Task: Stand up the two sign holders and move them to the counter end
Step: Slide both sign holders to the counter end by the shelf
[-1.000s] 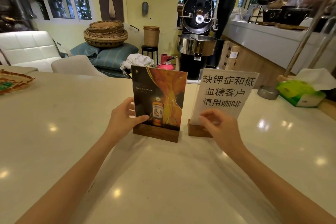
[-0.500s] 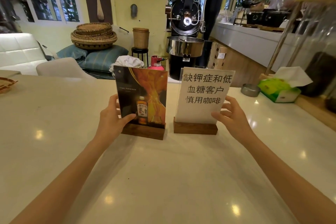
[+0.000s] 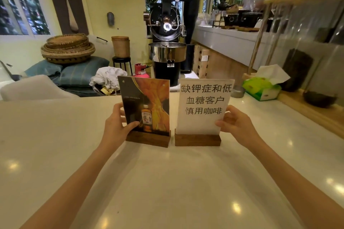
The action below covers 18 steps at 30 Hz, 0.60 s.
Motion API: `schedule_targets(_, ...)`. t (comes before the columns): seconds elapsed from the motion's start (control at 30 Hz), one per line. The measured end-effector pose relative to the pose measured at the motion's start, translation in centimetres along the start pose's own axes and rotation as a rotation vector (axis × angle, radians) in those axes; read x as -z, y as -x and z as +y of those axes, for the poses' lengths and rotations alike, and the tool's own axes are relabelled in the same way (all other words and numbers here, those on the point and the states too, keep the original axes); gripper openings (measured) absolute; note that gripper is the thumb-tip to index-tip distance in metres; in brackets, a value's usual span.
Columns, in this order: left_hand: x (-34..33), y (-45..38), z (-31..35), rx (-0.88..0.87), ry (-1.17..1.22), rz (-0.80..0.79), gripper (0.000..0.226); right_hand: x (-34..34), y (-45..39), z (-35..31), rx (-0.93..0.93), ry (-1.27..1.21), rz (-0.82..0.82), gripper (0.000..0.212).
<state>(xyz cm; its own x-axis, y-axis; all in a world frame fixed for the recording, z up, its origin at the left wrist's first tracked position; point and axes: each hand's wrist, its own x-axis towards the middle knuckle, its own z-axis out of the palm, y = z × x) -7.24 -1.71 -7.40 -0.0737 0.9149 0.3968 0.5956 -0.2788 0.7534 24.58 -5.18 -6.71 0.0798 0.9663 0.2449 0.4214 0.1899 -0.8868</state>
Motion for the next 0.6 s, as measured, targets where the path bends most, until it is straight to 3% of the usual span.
schedule_targets(0.6,-19.0,-7.1,10.3,-0.142,0.159,-0.349,0.059,13.5,2.5,4.8,-0.122,0.229,0.412,0.029)
